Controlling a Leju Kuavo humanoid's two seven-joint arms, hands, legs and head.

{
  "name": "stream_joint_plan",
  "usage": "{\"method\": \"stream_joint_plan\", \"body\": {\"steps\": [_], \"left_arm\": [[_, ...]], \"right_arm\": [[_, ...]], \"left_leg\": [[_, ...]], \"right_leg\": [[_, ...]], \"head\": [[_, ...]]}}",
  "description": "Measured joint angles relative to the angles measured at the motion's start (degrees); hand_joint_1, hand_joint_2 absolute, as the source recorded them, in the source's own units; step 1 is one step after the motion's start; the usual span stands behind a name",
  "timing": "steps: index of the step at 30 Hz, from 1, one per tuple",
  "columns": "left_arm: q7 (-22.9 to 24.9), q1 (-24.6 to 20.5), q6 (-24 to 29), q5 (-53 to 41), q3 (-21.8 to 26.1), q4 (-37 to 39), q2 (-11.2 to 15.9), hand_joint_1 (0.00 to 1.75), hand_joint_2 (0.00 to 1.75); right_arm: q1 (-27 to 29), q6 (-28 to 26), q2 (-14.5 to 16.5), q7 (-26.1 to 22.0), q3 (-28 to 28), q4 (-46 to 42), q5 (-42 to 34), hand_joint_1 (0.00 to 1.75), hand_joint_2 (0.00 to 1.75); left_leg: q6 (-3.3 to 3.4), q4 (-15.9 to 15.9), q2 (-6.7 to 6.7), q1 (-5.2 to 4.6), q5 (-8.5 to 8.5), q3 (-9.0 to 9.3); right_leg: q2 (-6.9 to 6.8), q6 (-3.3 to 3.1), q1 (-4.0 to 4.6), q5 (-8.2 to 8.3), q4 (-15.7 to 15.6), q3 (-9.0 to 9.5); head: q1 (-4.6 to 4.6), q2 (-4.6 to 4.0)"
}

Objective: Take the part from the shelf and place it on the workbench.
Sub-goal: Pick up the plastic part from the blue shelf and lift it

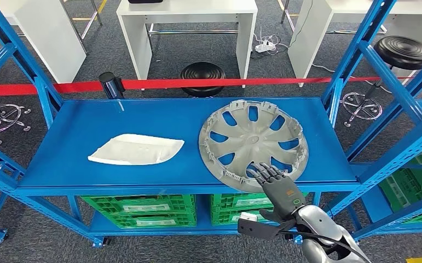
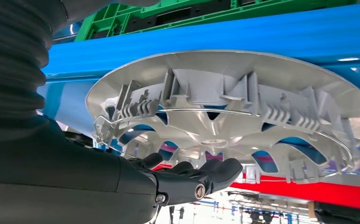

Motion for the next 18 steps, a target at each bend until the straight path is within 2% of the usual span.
{"method": "stream_joint_plan", "body": {"steps": [8, 18], "left_arm": [[0.00, -0.01, -0.02, -0.18, 0.00, 0.00, 0.00, 0.00, 0.00], [0.00, -0.03, -0.04, -0.23, 0.00, 0.00, 0.00, 0.00, 0.00]], "right_arm": [[-1.01, -2.01, 0.24, -0.22, 0.43, 2.55, 1.08, 0.00, 1.75], [-5.43, -2.95, 2.17, -0.80, 2.33, 9.27, 1.05, 0.00, 1.75]], "left_leg": [[0.00, -0.01, 0.00, 0.00, 0.00, 0.00], [-0.04, -0.05, -0.01, 0.00, 0.03, 0.06]], "right_leg": [[0.00, 0.00, 0.00, 0.00, 0.00, 0.01], [0.00, 0.00, 0.00, 0.00, 0.01, 0.05]], "head": [[0.01, 0.00], [0.02, 0.00]]}}
